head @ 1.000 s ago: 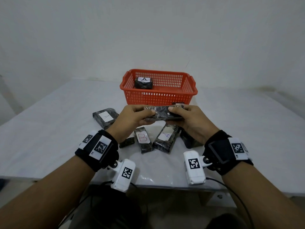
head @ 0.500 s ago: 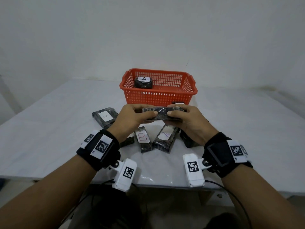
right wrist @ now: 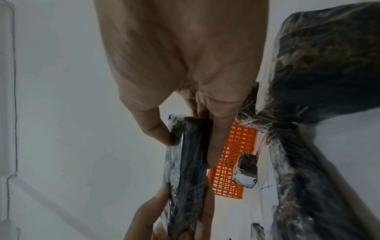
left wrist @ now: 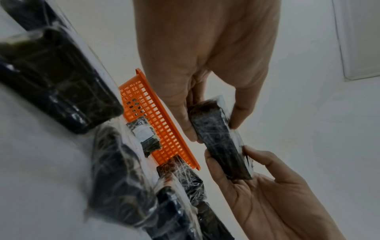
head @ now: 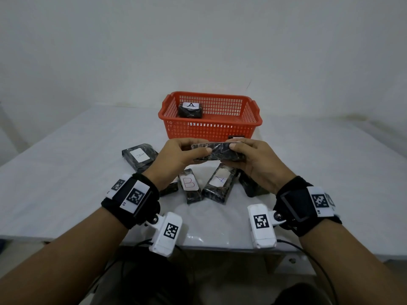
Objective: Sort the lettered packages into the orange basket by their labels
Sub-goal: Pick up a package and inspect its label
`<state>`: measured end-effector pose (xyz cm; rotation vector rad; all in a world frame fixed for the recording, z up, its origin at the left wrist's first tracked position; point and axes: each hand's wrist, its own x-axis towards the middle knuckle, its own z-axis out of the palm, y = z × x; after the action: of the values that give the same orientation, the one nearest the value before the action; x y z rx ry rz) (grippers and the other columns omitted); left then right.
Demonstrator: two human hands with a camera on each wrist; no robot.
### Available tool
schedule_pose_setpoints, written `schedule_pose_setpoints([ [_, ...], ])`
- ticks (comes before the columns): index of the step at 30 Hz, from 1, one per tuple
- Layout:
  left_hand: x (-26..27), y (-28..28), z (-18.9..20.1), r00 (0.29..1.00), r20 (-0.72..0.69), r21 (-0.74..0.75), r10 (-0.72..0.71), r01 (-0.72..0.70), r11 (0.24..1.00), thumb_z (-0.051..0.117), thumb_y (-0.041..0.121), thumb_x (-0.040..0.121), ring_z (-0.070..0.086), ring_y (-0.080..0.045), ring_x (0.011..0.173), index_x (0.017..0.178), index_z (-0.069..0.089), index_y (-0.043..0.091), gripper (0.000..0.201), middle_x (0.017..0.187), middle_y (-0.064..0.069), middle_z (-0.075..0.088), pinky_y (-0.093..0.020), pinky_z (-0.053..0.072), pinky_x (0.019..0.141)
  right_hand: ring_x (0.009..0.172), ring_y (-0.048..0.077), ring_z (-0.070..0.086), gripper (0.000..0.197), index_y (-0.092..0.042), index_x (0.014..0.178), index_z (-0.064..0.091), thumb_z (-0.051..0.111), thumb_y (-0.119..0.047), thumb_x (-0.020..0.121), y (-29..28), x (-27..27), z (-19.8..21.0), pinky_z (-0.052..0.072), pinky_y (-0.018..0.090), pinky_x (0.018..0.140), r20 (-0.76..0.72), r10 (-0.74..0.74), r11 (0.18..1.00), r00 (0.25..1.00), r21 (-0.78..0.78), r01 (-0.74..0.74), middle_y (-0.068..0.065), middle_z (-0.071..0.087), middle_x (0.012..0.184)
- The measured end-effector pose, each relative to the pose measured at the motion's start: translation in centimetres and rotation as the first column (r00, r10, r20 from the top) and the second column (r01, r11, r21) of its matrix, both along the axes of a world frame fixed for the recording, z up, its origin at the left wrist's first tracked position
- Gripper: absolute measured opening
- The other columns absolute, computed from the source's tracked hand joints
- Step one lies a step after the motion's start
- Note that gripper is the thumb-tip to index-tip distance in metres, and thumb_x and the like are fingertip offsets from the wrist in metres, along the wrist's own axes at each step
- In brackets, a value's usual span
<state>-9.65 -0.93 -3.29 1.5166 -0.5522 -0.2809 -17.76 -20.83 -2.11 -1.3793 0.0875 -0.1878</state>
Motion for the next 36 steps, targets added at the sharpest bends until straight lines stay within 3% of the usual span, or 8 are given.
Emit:
schedule_pose_setpoints([
  [6,-0.3,0.1,0.0,0.996,0.070,0.022,0.051,-0.053,0.998,0.079,-0.001,0.085,0.077,-0.019,0.100,0.118,0.073,0.004,0.034,0.110,-0.007,0.079,-0.027,0.060,0.092,0.115,0.033,0.071,0.024,0.008,0.118,0.068,0.058,-0.006,0.102,-0.2,-0.5,-0.2,0.063,0.038,0.091,-0.023,0.043,0.999,0.999,0.024,-0.042,0.024,0.073,0.122],
  [10,-0.4,0.2,0.1,0.995,0.090,0.025,0.032,-0.035,0.999,0.079,-0.005,0.083,0.075,-0.019,0.107,0.122,0.070,0.005,0.041,0.115,-0.008,0.078,-0.028,0.060,0.094,0.115,0.033,0.072,0.027,0.007,0.121,0.068,0.062,-0.011,0.101,-0.2,-0.7,0.1,0.064,0.031,0.081,-0.081,0.014,1.000,0.997,0.017,-0.012,0.019,0.076,0.119],
  [16,-0.3,0.1,0.2,0.971,0.236,0.174,0.042,-0.085,0.981,0.089,0.014,0.079,0.073,-0.012,0.103,0.117,0.074,0.024,0.042,0.113,0.006,0.076,-0.031,0.060,0.093,0.108,0.032,0.073,0.022,0.004,0.118,0.067,0.064,-0.006,0.099,0.0,-0.7,0.3,0.064,0.032,0.082,-0.002,-0.022,1.000,1.000,0.021,0.022,0.022,0.073,0.122],
  [18,-0.3,0.2,0.3,0.962,0.270,0.223,0.042,-0.105,0.969,0.089,0.018,0.078,0.071,-0.003,0.098,0.114,0.075,0.028,0.040,0.109,0.012,0.076,-0.027,0.057,0.090,0.112,0.031,0.072,0.030,0.003,0.127,0.065,0.058,-0.015,0.103,-0.1,-0.8,0.4,0.064,0.036,0.087,0.000,-0.014,0.998,1.000,0.057,0.014,0.020,0.072,0.124],
  [21,-0.1,0.2,0.5,0.955,0.294,0.286,0.049,-0.137,0.948,0.090,0.019,0.077,0.069,0.004,0.096,0.111,0.075,0.030,0.038,0.106,0.017,0.077,-0.024,0.052,0.092,0.108,0.029,0.072,0.029,-0.002,0.126,0.068,0.049,-0.008,0.106,-0.4,-1.0,0.6,0.064,0.035,0.084,0.003,-0.017,0.997,1.000,0.081,0.017,0.019,0.072,0.123],
  [27,0.1,-0.1,0.5,0.957,0.285,0.298,0.046,-0.134,0.945,0.093,0.015,0.072,0.072,-0.006,0.102,0.105,0.072,0.030,0.043,0.106,0.013,0.077,-0.042,0.057,0.102,0.099,0.028,0.074,0.028,-0.002,0.126,0.068,0.062,-0.013,0.100,-0.3,-0.8,0.7,0.063,0.034,0.088,-0.026,0.046,0.998,0.999,0.047,-0.045,0.024,0.071,0.127],
  [32,-0.7,-0.5,0.8,0.955,0.296,0.237,0.001,-0.075,0.969,0.091,0.010,0.075,0.071,-0.005,0.109,0.112,0.071,0.020,0.043,0.110,0.009,0.077,-0.041,0.055,0.104,0.115,0.042,0.071,0.043,-0.016,0.124,0.067,0.070,-0.038,0.087,0.5,-0.8,0.8,0.057,0.048,0.102,-0.132,0.179,0.981,0.975,0.094,-0.168,0.024,0.072,0.125],
  [36,-1.1,-0.2,1.4,0.963,0.269,0.243,-0.031,-0.037,0.969,0.091,0.023,0.077,0.068,-0.004,0.114,0.117,0.069,0.026,0.046,0.118,0.011,0.073,-0.036,0.054,0.105,0.119,0.034,0.070,0.032,-0.015,0.119,0.070,0.065,-0.034,0.093,0.7,-0.8,0.7,0.059,0.039,0.100,-0.045,0.174,0.984,0.984,-0.020,-0.175,0.019,0.073,0.124],
])
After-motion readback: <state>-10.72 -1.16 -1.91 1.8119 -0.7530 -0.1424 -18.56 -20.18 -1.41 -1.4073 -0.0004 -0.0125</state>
